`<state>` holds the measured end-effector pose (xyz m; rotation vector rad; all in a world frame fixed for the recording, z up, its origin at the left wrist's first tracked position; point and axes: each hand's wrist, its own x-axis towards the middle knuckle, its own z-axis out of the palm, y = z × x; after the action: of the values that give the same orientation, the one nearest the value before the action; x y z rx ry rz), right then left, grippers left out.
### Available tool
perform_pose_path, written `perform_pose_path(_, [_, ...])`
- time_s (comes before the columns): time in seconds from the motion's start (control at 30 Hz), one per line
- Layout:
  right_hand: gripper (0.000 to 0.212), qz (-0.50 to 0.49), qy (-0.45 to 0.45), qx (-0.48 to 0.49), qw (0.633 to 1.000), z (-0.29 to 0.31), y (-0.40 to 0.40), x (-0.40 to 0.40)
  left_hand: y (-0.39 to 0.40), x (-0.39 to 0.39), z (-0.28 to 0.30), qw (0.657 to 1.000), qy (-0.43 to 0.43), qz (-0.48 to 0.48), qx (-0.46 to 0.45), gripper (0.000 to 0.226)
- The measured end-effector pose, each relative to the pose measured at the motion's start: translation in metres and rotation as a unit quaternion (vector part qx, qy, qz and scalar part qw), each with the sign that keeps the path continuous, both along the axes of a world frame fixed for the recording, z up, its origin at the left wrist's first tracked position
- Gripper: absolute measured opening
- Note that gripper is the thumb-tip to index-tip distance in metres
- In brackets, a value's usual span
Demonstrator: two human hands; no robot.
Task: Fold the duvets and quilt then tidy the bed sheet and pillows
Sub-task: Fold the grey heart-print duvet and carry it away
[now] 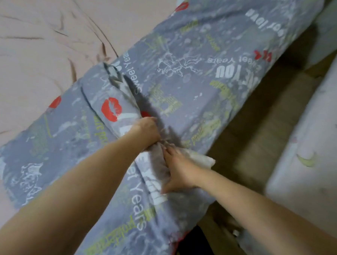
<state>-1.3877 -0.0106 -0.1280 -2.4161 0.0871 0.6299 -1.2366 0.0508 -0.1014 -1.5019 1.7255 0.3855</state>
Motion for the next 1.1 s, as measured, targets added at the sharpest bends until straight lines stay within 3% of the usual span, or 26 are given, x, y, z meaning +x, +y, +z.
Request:
perform_pose_path(0.03, [0.129,0.017,-0.018,-0.024,0.999,-0.006,0.003,-0.013,0.004,-0.008,0.002,1.000,-0.020,-0.013,0.017,0.028])
perform_pose_path(0.13, [0.134,0.024,-0.044,-0.088,0.995,-0.023,0.001,-0.041,0.018,-0.017,0.008,0.998,-0.016,0.067,-0.006,0.025])
perform_pose_path(0.27, [0.145,-0.096,0.045,-0.099,0.989,-0.030,-0.016,-0.038,0.032,-0.008,0.011,0.994,-0.019,0.078,-0.073,0.037])
perform_pose_path(0.33, [0.142,-0.141,0.099,-0.061,0.983,-0.034,-0.018,-0.026,0.034,-0.004,0.014,0.990,-0.020,0.098,-0.095,0.038])
perform_pose_path(0.4, [0.111,-0.149,0.107,-0.035,0.982,-0.028,-0.013,-0.015,0.032,0.001,0.024,0.986,-0.031,0.123,-0.105,0.031])
perform_pose_path(0.47, [0.066,-0.170,0.024,-0.046,0.984,-0.013,-0.017,-0.004,0.017,0.016,0.032,0.972,-0.073,0.174,-0.143,0.026])
perform_pose_path(0.53, [0.043,-0.223,-0.031,-0.061,0.972,-0.001,-0.039,0.012,-0.003,0.035,0.038,0.956,-0.115,0.217,-0.161,0.031])
perform_pose_path(0.6, [0.031,-0.237,0.039,-0.115,0.964,0.003,-0.062,0.032,-0.017,0.051,0.028,0.945,-0.130,0.247,-0.169,0.049])
perform_pose_path(0.67, [0.038,-0.216,0.130,-0.220,0.942,-0.002,-0.075,0.042,-0.027,0.059,0.015,0.931,-0.098,0.297,-0.189,0.058])
perform_pose_path(0.73, [0.041,-0.220,0.115,-0.265,0.932,0.000,-0.074,0.050,-0.016,0.059,0.009,0.909,-0.041,0.355,-0.215,0.055])
perform_pose_path(0.8, [0.038,-0.234,0.057,-0.237,0.941,0.012,-0.055,0.061,0.015,0.061,0.010,0.898,-0.005,0.386,-0.213,0.056])
perform_pose_path(0.9, [0.048,-0.237,-0.018,-0.166,0.957,0.023,-0.032,0.106,0.065,0.087,0.016,0.832,0.026,0.493,-0.255,0.067])
perform_pose_path(1.1, [0.088,-0.222,-0.005,-0.036,0.974,0.018,-0.001,0.225,0.122,0.140,0.010,0.662,0.033,0.663,-0.348,0.077])
